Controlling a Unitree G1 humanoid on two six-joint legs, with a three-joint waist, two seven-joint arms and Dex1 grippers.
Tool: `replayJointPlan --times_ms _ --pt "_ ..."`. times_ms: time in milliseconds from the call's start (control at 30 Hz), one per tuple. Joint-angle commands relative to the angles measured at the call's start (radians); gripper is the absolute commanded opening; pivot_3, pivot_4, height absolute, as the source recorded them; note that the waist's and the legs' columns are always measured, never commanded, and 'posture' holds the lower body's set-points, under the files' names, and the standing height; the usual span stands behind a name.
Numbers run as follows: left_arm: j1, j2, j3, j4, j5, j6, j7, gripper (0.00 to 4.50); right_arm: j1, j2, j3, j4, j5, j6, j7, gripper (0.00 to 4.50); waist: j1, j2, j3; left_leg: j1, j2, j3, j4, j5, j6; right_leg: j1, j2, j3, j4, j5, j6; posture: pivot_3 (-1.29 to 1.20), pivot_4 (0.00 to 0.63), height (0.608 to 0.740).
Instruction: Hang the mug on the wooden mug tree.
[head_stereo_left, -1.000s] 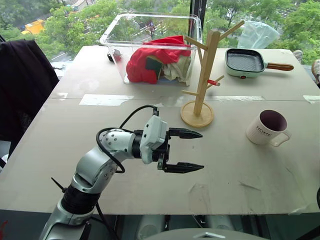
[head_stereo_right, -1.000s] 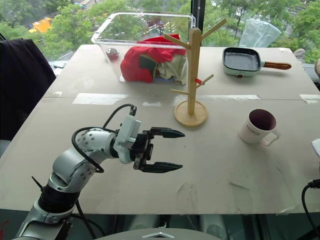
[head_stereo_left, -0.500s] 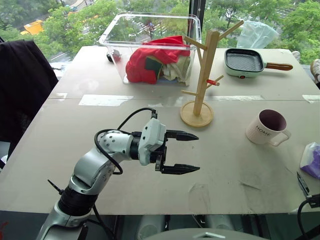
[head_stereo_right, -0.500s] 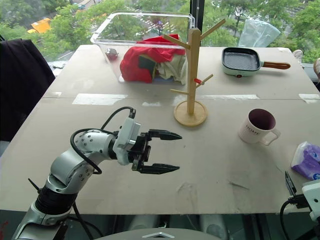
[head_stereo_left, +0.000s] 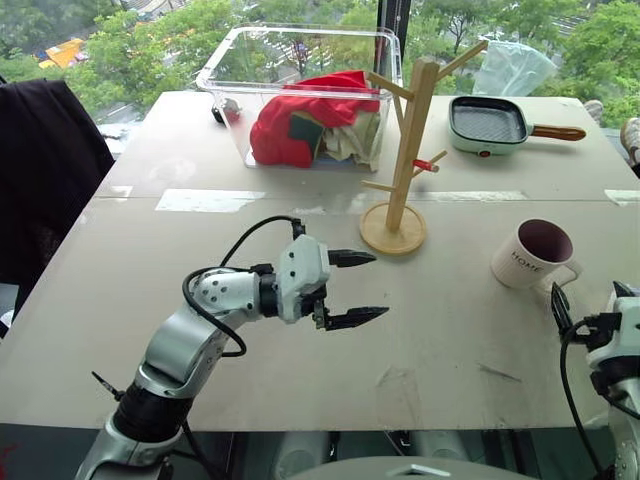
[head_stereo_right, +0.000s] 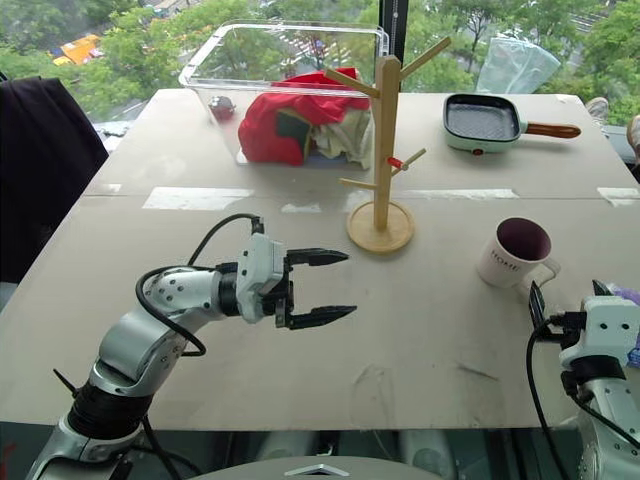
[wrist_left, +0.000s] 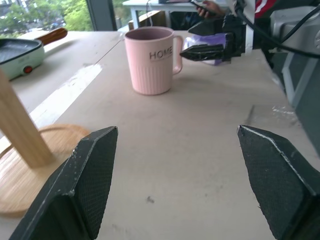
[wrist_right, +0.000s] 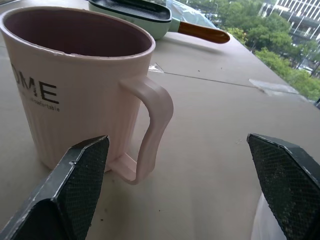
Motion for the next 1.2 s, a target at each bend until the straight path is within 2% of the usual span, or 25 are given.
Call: replayJointPlan --times_ms 33,433,533,567,600,667,700,733,800,833,1200 --pt "0.021 0.004 0.030 -0.051 -0.007 -0.015 0.019 3.92 -0.027 -0.033 -0.039 0.028 0.045 0.017 0.013 4.45 0.001 0.000 0.000 0.000 0.000 0.000 0.000 0.000 0.000 0.000 0.000 0.000 0.000 0.000 0.000 0.00 0.150 0.740" --pt "0.020 -0.003 0.045 -0.121 -0.071 0.045 0.058 3.92 -0.129 -0.045 -0.019 0.215 0.066 -0.016 0.027 4.45 -0.004 0.000 0.000 0.001 0.000 0.000 0.000 0.000 0.000 0.000 0.000 0.000 0.001 0.000 0.000 0.00 0.150 0.740" --pt "0.022 0.001 0.045 -0.120 -0.059 0.039 0.066 3.92 -0.146 -0.049 -0.011 0.244 0.063 -0.035 0.034 3.63 -0.004 0.000 0.000 0.000 0.000 0.000 0.000 0.000 0.000 0.000 0.000 0.000 0.001 0.000 0.000 0.00 0.150 0.740" --pt "0.022 0.002 0.045 -0.119 -0.058 0.038 0.067 3.92 -0.152 -0.049 -0.007 0.251 0.061 -0.040 0.035 3.07 -0.004 0.000 0.000 0.000 0.000 0.000 0.000 0.000 0.000 0.000 0.000 0.000 0.001 0.000 0.000 0.00 0.150 0.740" --pt "0.021 0.002 0.045 -0.118 -0.058 0.039 0.067 3.92 -0.158 -0.049 -0.003 0.257 0.060 -0.044 0.034 2.75 -0.004 0.000 0.000 0.000 0.000 0.000 0.000 0.000 0.000 0.000 0.000 0.000 0.001 0.000 0.000 0.00 0.150 0.740" --pt "0.020 0.002 0.044 -0.118 -0.060 0.040 0.066 3.92 -0.166 -0.045 0.005 0.264 0.062 -0.050 0.034 1.58 -0.005 0.000 0.000 0.000 0.000 0.000 0.000 0.000 0.000 0.000 0.000 0.000 0.001 0.000 0.000 0.00 0.150 0.740" --pt "0.019 0.002 0.044 -0.118 -0.061 0.040 0.066 3.92 -0.168 -0.043 0.008 0.265 0.062 -0.052 0.033 1.41 -0.004 0.000 0.000 0.000 0.000 0.000 0.000 0.000 0.000 0.000 0.000 0.000 0.001 0.000 0.000 0.00 0.150 0.740" --pt "0.019 0.002 0.045 -0.118 -0.061 0.040 0.067 3.92 -0.169 -0.041 0.013 0.266 0.061 -0.055 0.035 0.77 -0.004 0.000 0.000 0.000 0.000 0.000 0.000 0.000 0.000 0.000 0.000 0.000 0.001 0.000 0.000 0.00 0.150 0.740" --pt "0.019 0.002 0.047 -0.118 -0.063 0.040 0.066 3.92 -0.168 -0.037 0.023 0.263 0.061 -0.059 0.039 0.18 -0.005 0.000 0.000 0.000 0.000 0.000 0.000 0.000 0.000 0.000 0.000 0.000 0.001 0.000 0.000 0.00 0.150 0.740" --pt "0.020 0.001 0.049 -0.118 -0.065 0.038 0.066 3.92 -0.168 -0.035 0.027 0.262 0.064 -0.061 0.041 0.06 -0.005 0.000 0.000 0.000 0.000 0.000 0.000 0.000 0.000 0.000 0.000 0.000 0.001 0.000 0.000 0.00 0.150 0.740" --pt "0.059 0.007 0.077 -0.108 -0.066 0.011 0.055 3.92 -0.155 -0.090 0.019 0.279 0.099 -0.054 0.121 0.06 -0.005 0.000 0.000 0.001 0.000 0.000 0.000 0.000 0.000 0.000 0.000 0.000 0.001 0.000 0.000 0.00 0.150 0.740"
